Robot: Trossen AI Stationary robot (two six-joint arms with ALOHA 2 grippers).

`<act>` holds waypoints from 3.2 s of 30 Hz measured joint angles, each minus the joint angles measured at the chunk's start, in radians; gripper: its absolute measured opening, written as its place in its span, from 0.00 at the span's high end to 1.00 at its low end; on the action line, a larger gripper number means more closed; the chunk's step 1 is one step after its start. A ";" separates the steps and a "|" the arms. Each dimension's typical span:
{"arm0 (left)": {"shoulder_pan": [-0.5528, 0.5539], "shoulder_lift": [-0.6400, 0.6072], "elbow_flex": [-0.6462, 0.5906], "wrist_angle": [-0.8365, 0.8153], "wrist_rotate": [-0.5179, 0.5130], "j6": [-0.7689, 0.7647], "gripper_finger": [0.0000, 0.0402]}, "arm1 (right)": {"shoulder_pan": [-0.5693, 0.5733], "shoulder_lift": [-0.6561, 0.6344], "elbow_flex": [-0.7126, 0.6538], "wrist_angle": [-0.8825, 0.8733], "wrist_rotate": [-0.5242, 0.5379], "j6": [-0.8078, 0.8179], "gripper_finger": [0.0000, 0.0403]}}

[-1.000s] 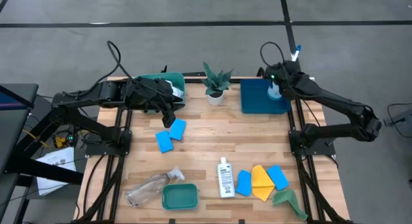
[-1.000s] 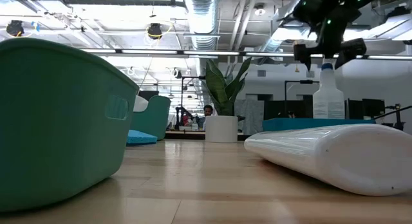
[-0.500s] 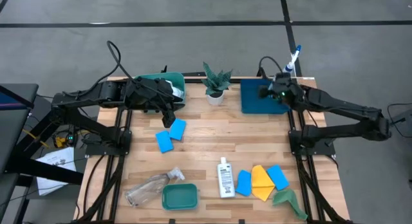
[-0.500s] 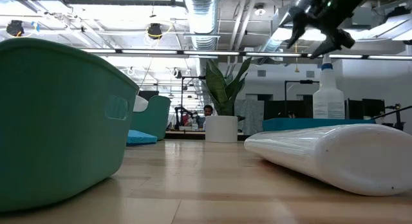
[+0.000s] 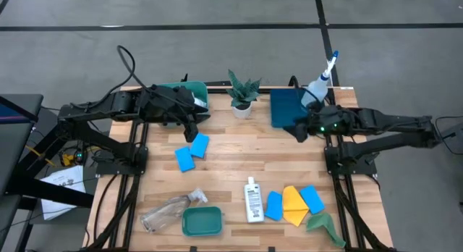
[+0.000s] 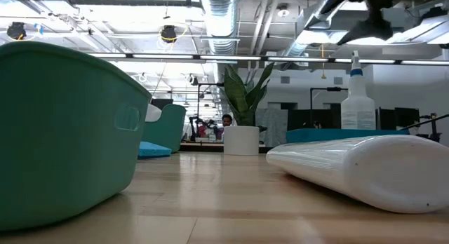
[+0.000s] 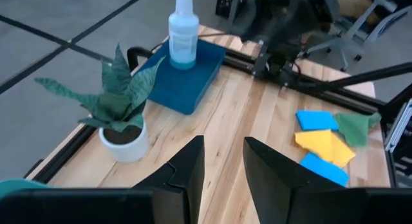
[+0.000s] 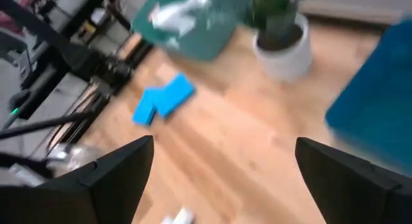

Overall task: Pick & Place Kitchen Items
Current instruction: Put the blue sponge into the bottom green bin

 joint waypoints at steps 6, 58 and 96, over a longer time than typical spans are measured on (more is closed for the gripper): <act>0.000 0.000 0.000 0.051 -0.003 0.042 0.74 | 0.058 0.001 0.000 -0.106 -0.111 0.152 0.09; 0.003 0.005 0.000 0.134 -0.004 0.011 0.74 | 0.890 0.491 -0.159 -0.222 -0.306 1.254 0.33; 0.003 0.034 0.000 0.172 -0.004 0.015 0.74 | 0.929 0.593 -0.273 0.039 -0.227 1.280 0.99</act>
